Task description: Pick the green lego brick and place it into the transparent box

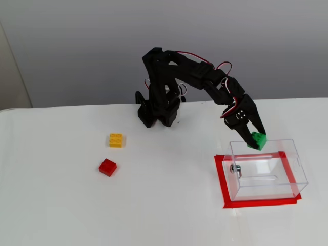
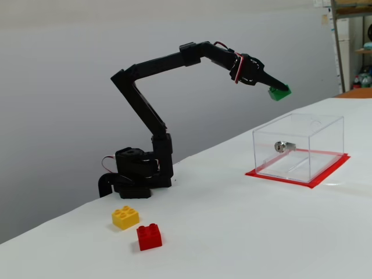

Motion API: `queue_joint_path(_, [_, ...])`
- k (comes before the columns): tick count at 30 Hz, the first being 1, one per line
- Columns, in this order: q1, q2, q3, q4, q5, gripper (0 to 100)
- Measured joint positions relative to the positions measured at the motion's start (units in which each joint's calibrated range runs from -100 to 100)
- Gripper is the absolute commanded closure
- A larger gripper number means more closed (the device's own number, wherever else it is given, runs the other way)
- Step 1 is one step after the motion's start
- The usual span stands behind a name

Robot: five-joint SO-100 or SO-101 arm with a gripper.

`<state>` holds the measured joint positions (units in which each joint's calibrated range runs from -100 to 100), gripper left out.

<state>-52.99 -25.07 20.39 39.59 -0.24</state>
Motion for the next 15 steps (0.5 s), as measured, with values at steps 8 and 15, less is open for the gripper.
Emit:
queue_joint_path(8, [-0.6, 13.7, -10.0, -2.7, 0.0, 94])
queue_joint_path(15, [-0.6, 19.6, -13.1, -2.7, 0.0, 94])
